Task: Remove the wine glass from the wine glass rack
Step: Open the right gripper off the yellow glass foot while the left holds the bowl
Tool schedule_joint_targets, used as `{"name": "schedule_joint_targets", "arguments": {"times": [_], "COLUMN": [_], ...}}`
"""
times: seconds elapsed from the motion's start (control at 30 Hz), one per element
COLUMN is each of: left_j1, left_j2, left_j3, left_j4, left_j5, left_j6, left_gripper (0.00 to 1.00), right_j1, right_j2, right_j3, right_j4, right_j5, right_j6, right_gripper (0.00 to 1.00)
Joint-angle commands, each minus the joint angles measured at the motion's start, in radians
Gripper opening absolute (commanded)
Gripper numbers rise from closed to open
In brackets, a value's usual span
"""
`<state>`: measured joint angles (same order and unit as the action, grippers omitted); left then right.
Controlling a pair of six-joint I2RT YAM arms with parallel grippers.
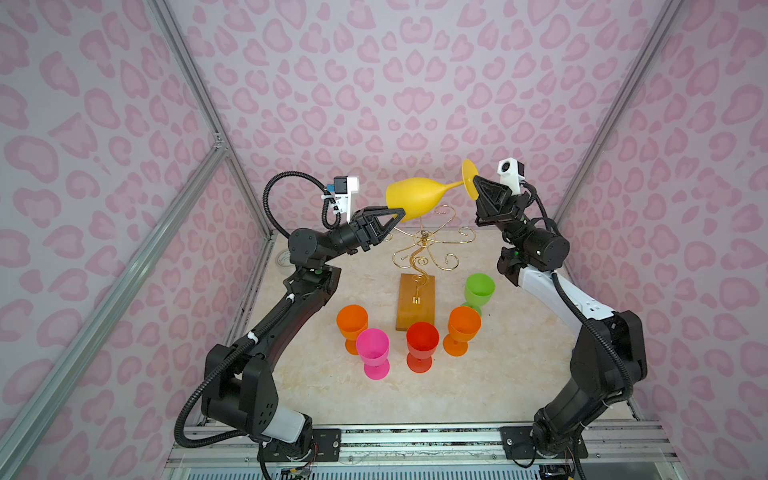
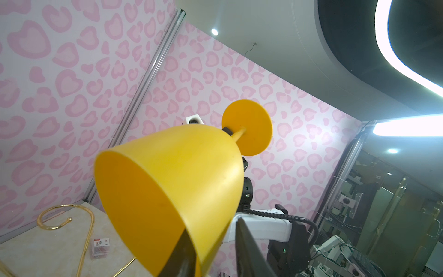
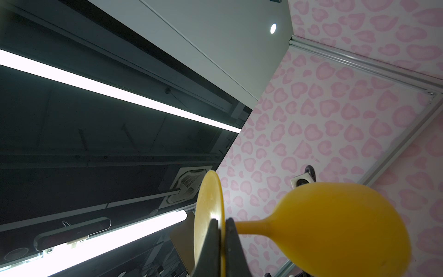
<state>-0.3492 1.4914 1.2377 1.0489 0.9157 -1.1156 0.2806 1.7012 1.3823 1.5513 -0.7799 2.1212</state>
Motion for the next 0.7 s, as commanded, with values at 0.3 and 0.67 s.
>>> {"name": "schedule_joint_targets", "arguments": {"times": [0.3, 0.67], "left_j1": [-0.013, -0.030], "left_j2": [-0.048, -0.078], "left_j3": [-0.020, -0.022], "left_j4": [0.066, 0.063], "left_j5": [0.026, 0.025], "left_j6": [0.015, 0.008], "left_gripper": [0.18, 0.05], "right_j1": [-0.016, -0.027], "right_j2": [0.034, 0.043], "right_j3": [0.000, 0.012], "right_j4": [0.008, 0.008], "right_j5": [0.028, 0.030], "right_j6": [0.076, 0.085], "right_gripper": [0.00, 0.15]}}
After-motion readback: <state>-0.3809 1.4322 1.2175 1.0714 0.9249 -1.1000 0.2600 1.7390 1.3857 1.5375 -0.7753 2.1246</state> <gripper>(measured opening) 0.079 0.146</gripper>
